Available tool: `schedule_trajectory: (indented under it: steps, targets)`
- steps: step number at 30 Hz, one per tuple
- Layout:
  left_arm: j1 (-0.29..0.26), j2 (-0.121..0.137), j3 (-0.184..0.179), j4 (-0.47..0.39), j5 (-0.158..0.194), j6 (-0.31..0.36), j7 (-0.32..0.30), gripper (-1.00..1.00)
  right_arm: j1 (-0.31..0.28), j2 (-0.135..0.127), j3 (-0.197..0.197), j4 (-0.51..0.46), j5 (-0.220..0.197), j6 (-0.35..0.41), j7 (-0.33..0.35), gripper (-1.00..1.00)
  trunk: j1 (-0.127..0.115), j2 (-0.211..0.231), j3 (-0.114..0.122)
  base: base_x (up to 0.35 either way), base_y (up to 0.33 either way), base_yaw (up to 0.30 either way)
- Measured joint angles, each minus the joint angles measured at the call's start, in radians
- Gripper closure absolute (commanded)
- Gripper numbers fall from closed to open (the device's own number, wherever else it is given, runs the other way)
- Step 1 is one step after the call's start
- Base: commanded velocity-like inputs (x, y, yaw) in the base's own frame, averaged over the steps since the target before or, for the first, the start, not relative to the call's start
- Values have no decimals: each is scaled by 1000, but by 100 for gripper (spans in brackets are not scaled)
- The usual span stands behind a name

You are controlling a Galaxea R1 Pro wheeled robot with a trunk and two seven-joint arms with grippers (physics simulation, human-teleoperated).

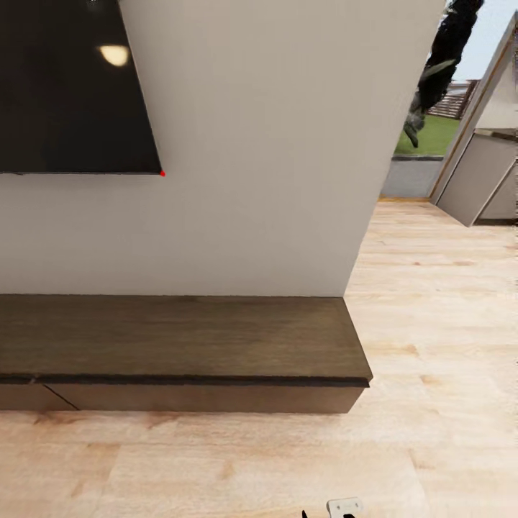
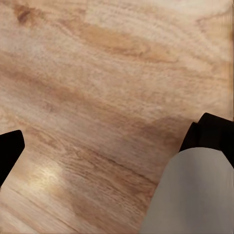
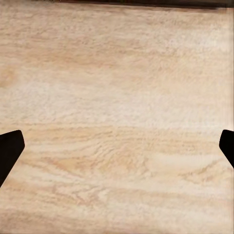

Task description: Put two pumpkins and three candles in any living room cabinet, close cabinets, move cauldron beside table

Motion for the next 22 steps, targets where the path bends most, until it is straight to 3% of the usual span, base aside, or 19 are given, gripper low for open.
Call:
schedule_trajectory:
  steps: [8,13,22]
  targets:
    - [0,0,0,0,0,0,0,-100,5,-3,-2,35,-8,13,-9,-100,0,0,6,0,0,-46]
    - [0,0,0,0,0,0,0,-100,23,-61,-1,61,-10,16,-11,-100,0,0,6,0,0,-2]
    - [0,0,0,0,0,0,0,-100,29,-77,-1,63,-9,17,-11,-100,0,0,6,0,0,0]
